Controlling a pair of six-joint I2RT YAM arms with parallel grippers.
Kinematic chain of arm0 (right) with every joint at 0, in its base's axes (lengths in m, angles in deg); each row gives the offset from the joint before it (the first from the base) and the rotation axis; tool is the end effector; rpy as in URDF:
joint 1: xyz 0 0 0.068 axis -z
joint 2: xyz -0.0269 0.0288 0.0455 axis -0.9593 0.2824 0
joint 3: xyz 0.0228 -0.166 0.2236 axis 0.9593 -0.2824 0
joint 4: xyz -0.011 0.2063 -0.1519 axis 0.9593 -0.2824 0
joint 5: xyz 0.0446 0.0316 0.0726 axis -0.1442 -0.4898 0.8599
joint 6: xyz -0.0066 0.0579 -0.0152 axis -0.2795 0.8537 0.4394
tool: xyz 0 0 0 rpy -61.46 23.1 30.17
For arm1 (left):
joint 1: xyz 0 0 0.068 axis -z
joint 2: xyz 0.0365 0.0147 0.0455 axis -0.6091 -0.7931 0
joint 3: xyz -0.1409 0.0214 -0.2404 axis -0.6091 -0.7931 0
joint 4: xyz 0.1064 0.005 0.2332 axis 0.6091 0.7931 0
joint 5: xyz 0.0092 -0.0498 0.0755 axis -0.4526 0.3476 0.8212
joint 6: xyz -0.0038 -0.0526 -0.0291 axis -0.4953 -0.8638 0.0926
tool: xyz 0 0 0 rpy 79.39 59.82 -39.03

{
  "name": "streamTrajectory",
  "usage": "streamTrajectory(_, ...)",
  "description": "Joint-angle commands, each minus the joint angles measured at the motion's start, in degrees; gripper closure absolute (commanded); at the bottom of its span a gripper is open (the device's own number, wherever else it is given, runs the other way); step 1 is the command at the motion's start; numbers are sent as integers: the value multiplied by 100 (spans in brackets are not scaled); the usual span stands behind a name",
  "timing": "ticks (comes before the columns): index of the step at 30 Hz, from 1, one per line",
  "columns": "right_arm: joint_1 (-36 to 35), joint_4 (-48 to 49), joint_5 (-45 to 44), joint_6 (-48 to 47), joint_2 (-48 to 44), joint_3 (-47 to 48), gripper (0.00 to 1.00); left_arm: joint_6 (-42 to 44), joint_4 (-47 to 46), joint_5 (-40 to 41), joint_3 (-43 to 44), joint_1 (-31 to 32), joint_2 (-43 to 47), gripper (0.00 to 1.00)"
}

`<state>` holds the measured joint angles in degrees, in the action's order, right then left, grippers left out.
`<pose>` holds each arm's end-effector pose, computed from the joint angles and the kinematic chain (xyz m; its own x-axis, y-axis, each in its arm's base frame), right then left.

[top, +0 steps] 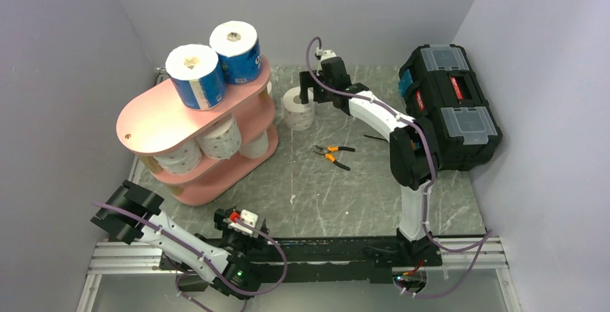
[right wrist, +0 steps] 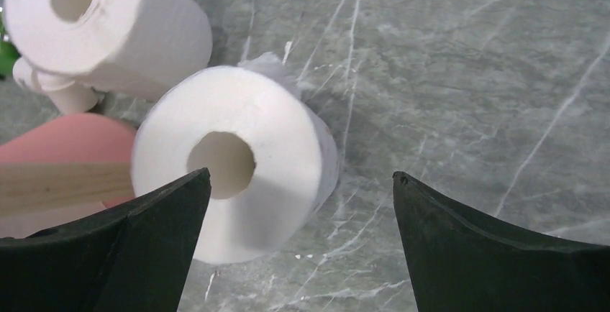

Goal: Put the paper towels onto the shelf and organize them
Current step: Adjust the paper towel at the center of the board, then pick up the paper towel from the center of the board.

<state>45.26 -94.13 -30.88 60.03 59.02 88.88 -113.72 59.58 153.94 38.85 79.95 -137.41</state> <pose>0.4194 0.2261 0.2593 -0.5787 -0.0613 -0.8132 -0.3521 0.9182 0.1813 -0.0175 -0.1261 0.1872 -0.1942 0.1750 -0.9652 0.3331 0.9373 0.1029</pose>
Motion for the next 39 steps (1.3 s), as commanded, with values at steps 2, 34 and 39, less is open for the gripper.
streamTrajectory(2,156,137,-30,570,-27,263,0,-1045,105,117,-77,41,76,1)
streamTrajectory(34,260,-463,686,751,654,636,33,-1138,104,99,-91,40,14,1)
streamTrajectory(39,269,-262,655,770,259,362,59,-1123,104,108,-79,40,12,1)
